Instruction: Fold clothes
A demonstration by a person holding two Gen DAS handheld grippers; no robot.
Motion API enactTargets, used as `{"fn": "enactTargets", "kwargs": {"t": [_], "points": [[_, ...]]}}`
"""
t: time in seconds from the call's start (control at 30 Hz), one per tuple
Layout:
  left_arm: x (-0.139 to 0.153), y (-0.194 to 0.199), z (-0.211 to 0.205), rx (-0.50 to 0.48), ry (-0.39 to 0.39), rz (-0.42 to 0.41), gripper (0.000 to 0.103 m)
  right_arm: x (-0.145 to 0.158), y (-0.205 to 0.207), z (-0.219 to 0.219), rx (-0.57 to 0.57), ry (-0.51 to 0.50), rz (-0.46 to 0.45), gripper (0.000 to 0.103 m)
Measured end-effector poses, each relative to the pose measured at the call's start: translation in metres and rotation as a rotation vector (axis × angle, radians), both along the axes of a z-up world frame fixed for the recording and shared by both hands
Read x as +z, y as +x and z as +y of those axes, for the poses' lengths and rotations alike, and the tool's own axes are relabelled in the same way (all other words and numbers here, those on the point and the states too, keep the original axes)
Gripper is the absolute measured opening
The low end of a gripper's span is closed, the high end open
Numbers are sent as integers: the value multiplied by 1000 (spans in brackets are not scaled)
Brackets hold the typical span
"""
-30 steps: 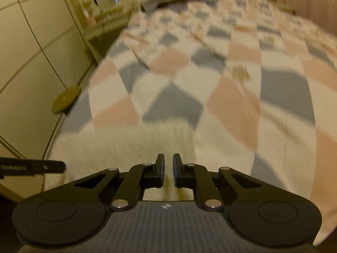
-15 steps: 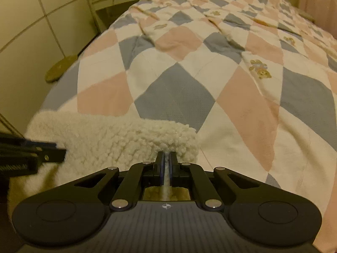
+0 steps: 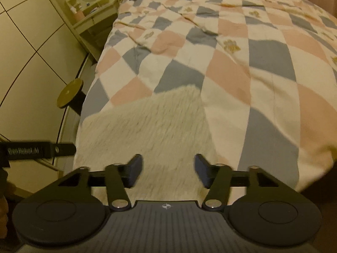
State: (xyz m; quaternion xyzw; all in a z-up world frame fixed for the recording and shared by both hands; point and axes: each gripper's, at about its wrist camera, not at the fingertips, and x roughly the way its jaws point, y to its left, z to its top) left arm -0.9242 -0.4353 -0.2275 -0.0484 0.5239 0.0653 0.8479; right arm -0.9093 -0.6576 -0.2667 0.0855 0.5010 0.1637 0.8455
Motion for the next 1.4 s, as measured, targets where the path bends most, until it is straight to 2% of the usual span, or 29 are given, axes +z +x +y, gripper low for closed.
{"fn": "enactTargets", "kwargs": {"t": [0.07,0.1,0.13,0.2,0.3,0.43,0.57,0.73,0.83,0.93,1.2,1.4], "points": [[14,-13,0,-1,17,-20,93,9,-14,4,0,-10,0,76],[20,-19,0,-1,25,-28,96,14,-21,5,-6,-13,-3,84],[25,-25,0,-2,33,-34,98,20,-27,7,-14,-15,-7,88],[35,-36,1,-7,40,-46,102,33,-40,9,-32,-14,-24,92],[47,-54,0,-18,34,-57,102,51,-57,11,-51,-24,-48,100],[61,-80,-4,-42,53,-89,102,71,-78,16,-55,-61,-84,101],[75,-105,-9,-55,99,-144,102,86,-97,21,-67,-149,-127,101],[90,-130,-12,-39,119,-204,102,99,-122,26,-101,-236,-234,101],[96,-136,-11,-12,110,-192,102,103,-134,27,-138,-280,-280,101],[101,-137,-8,16,57,-153,102,108,-142,25,-138,-282,-308,101],[97,-141,-6,86,30,-122,102,114,-133,17,-87,-210,-224,101],[88,-148,-22,63,65,-97,102,105,-127,14,-58,-202,-131,101]]}}
